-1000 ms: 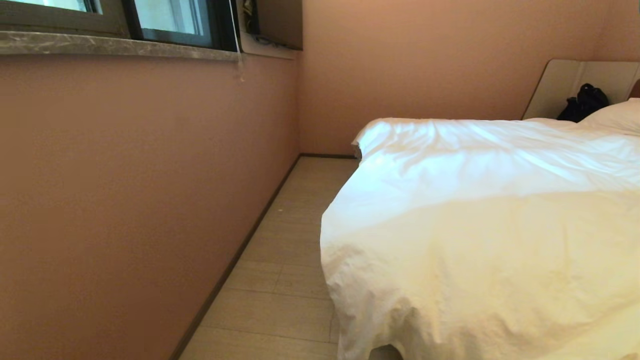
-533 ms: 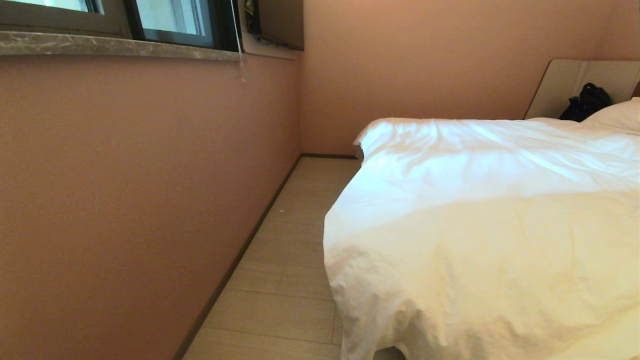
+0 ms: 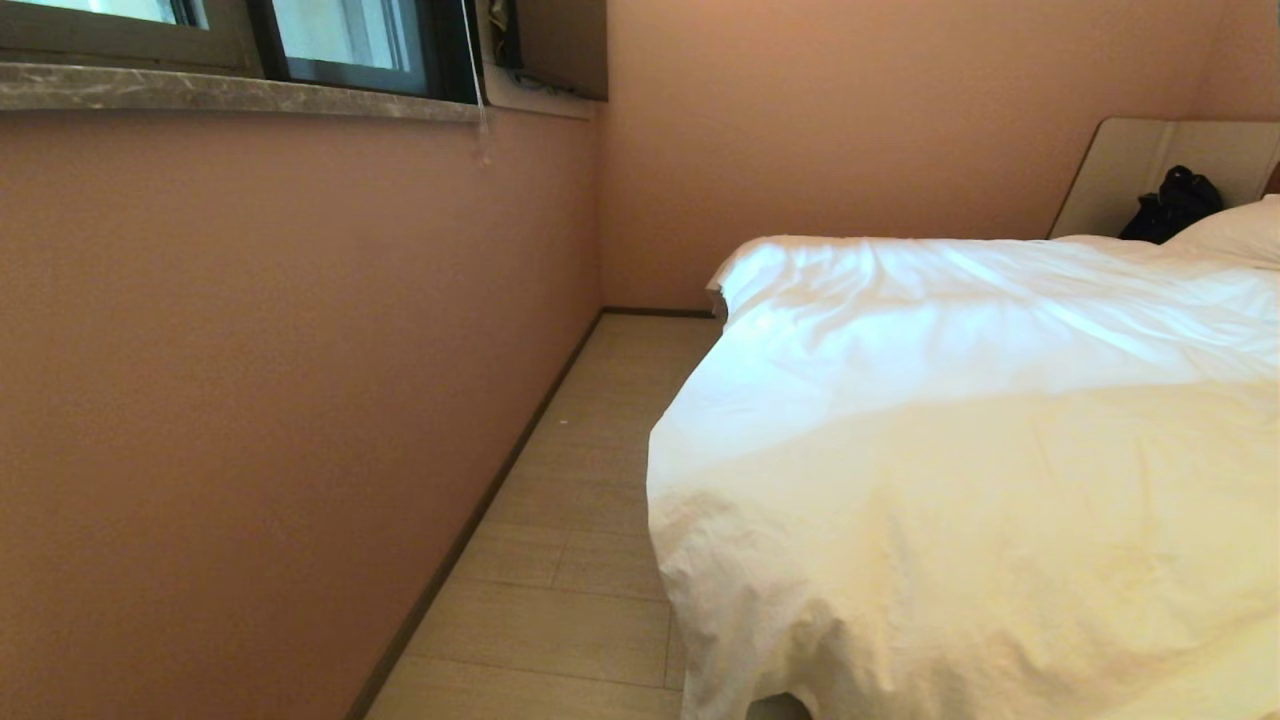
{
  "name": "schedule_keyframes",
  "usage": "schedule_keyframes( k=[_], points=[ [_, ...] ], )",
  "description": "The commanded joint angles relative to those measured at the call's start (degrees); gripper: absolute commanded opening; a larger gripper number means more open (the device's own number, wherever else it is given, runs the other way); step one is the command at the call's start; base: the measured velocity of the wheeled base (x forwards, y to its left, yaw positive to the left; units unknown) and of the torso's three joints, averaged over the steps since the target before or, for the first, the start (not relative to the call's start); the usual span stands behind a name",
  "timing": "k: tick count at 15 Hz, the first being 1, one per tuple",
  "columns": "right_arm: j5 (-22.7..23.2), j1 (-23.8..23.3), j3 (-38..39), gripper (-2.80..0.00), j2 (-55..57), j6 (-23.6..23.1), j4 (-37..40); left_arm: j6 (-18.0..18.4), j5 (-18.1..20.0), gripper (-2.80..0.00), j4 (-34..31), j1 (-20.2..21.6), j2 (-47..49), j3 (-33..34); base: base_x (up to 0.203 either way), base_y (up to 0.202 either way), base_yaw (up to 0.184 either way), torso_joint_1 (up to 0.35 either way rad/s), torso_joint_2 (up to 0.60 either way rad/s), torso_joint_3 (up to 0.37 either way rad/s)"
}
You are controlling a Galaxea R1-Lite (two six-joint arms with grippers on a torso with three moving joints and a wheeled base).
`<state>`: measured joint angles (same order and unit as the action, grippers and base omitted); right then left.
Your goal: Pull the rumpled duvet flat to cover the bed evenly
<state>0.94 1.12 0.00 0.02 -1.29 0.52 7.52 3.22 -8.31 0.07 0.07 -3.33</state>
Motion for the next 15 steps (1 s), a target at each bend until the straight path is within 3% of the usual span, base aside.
schedule_keyframes(
  k=[1,15],
  points=[
    [0.0,0.0,0.0,-2.8,0.0,0.0,0.0,0.0,0.0,-2.8,0.0,0.0,0.0,0.0,0.0,0.0,0.0,0.0,0.0,0.0],
    [0.0,0.0,0.0,-2.8,0.0,0.0,0.0,0.0,0.0,-2.8,0.0,0.0,0.0,0.0,0.0,0.0,0.0,0.0,0.0,0.0]
  ],
)
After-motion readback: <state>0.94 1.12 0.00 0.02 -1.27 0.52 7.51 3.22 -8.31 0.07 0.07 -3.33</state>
